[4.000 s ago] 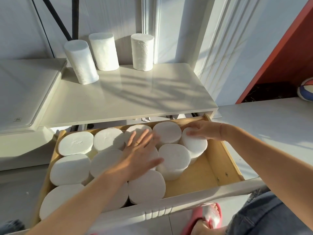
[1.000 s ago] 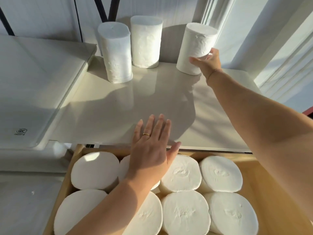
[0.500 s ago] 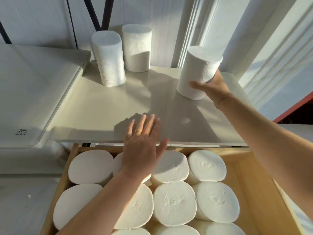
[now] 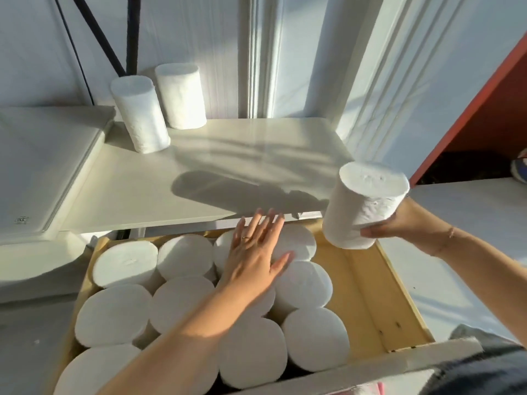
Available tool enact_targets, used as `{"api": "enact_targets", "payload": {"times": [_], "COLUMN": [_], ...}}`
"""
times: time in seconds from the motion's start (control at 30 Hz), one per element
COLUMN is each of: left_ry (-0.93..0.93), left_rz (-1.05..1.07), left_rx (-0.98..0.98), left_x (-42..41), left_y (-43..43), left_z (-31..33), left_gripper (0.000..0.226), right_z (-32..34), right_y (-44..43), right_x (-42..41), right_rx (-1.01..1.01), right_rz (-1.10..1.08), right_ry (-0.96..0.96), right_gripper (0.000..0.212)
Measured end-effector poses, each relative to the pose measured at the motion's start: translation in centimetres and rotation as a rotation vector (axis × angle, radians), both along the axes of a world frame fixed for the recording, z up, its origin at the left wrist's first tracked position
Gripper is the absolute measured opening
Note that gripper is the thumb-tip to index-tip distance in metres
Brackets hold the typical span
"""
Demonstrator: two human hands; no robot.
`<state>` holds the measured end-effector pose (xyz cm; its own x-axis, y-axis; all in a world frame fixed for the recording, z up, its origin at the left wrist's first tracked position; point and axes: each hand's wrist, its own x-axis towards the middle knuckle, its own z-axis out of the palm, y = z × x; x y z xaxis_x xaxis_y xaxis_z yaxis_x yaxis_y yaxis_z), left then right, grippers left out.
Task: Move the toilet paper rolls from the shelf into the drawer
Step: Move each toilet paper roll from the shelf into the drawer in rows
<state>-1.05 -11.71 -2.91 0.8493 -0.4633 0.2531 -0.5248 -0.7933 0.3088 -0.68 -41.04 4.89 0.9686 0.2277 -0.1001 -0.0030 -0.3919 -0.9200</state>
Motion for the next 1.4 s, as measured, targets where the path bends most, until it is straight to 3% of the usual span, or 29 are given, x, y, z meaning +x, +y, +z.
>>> {"api": "enact_targets", "payload": {"times": [0.2, 0.37, 0.5, 0.6, 0.67, 0.73, 0.9, 1.03, 1.17, 1.27, 1.4], "left_ry": [0.073, 0.173, 0.167, 0.147, 0.11, 0.085, 0.047, 0.05, 0.019, 0.021, -0.108], "left_rz": [-0.067, -0.146, -0.14, -0.134, -0.126, -0.127, -0.094, -0.079, -0.062, -0.065, -0.048], "left_rx": [-0.045, -0.038, 0.041, 0.141, 0.208, 0.239, 0.265, 0.227, 0.261, 0.268, 0.245], "left_x": [-1.0, -0.5, -0.3, -0.2, -0.2, -0.2, 0.4, 0.3, 0.1, -0.4, -1.2], "left_y": [-3.7, -5.7, -5.9, -6.0, -6.0, -5.8, -4.5, -2.6, -0.6, 0.7, 2.9], "left_z": [-0.5, -1.6, -2.3, -2.4, -2.5, -2.6, -3.1, -2.9, -2.9, -2.6, -1.3], "left_gripper": [0.085, 0.097, 0.088, 0.087, 0.091, 0.1, 0.064, 0.068, 0.068, 0.069, 0.068], "right_z": [-3.2, -4.9, -4.9, -5.5, -6.5, -7.6, -8.7, -8.5, -8.3, -8.1, -6.1], "right_y": [1.1, 2.5, 2.0, 2.7, 3.8, 4.5, 4.4, 4.2, 4.0, 4.6, 6.7], "right_x": [-1.7, -1.4, -1.5, -1.6, -1.8, -1.9, -1.6, -2.1, -2.4, -2.7, -2.3], "right_rx": [-0.132, -0.109, 0.236, 0.351, 0.285, 0.169, -0.017, -0.317, -0.431, -0.566, -0.753], "right_rz": [0.057, -0.142, -0.139, -0.246, -0.359, -0.44, -0.562, -0.376, -0.359, -0.357, -0.279], "right_ry": [0.08, 0.048, 0.329, 0.397, 0.374, 0.343, 0.231, 0.129, -0.02, -0.025, -0.148], "right_gripper": [0.083, 0.088, 0.086, 0.057, 0.038, 0.034, 0.06, 0.103, 0.096, 0.097, 0.098]}}
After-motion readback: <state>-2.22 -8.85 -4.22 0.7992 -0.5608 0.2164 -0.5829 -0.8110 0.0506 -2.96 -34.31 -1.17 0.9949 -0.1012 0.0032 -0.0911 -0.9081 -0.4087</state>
